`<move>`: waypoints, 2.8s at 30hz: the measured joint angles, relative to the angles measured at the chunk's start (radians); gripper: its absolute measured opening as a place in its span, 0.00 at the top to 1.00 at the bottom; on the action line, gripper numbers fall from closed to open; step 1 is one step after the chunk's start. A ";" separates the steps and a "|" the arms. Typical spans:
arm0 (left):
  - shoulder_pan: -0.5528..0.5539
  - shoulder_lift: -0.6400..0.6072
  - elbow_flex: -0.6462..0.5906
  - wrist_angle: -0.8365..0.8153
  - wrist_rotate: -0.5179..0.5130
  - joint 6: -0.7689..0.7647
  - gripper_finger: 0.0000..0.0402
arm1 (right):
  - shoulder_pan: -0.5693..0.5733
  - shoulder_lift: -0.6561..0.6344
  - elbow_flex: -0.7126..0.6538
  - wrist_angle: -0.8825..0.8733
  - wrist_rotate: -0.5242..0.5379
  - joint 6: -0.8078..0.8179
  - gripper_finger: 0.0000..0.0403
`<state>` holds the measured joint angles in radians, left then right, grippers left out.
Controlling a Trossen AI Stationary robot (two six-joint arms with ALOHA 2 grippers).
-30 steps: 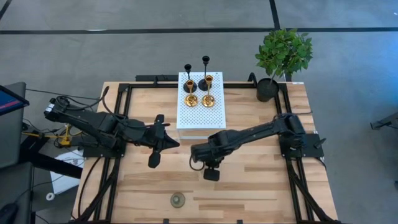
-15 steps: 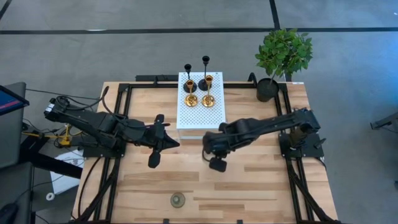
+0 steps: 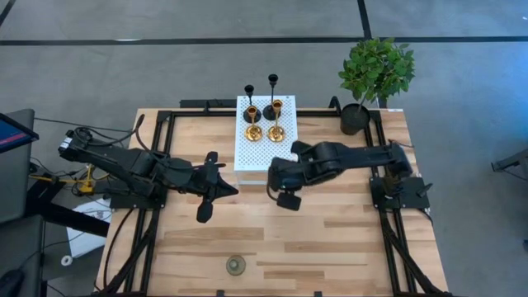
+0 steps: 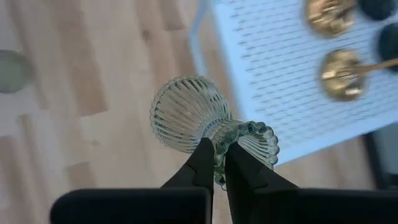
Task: Pick & Place candle stick holders
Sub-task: Put the top green glass candle holder on the shelf
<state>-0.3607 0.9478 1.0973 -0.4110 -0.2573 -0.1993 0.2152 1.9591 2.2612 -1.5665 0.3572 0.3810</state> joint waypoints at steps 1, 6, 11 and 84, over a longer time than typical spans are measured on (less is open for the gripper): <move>0.000 0.000 0.000 0.000 0.000 0.000 0.98 | -0.009 0.017 0.036 -0.008 0.019 -0.021 0.99; 0.000 0.000 0.000 0.000 0.000 0.000 0.98 | -0.054 0.053 0.082 -0.001 0.065 -0.139 0.99; 0.000 0.000 0.000 0.000 0.000 0.000 0.98 | -0.098 0.064 0.063 -0.006 0.106 -0.216 0.99; 0.000 0.000 0.000 -0.009 0.000 0.000 0.98 | -0.242 0.078 -0.034 0.004 -0.020 -0.392 0.65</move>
<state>-0.3605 0.9478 1.0969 -0.4204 -0.2575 -0.1991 -0.0268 2.0369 2.2270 -1.5628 0.3371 -0.0105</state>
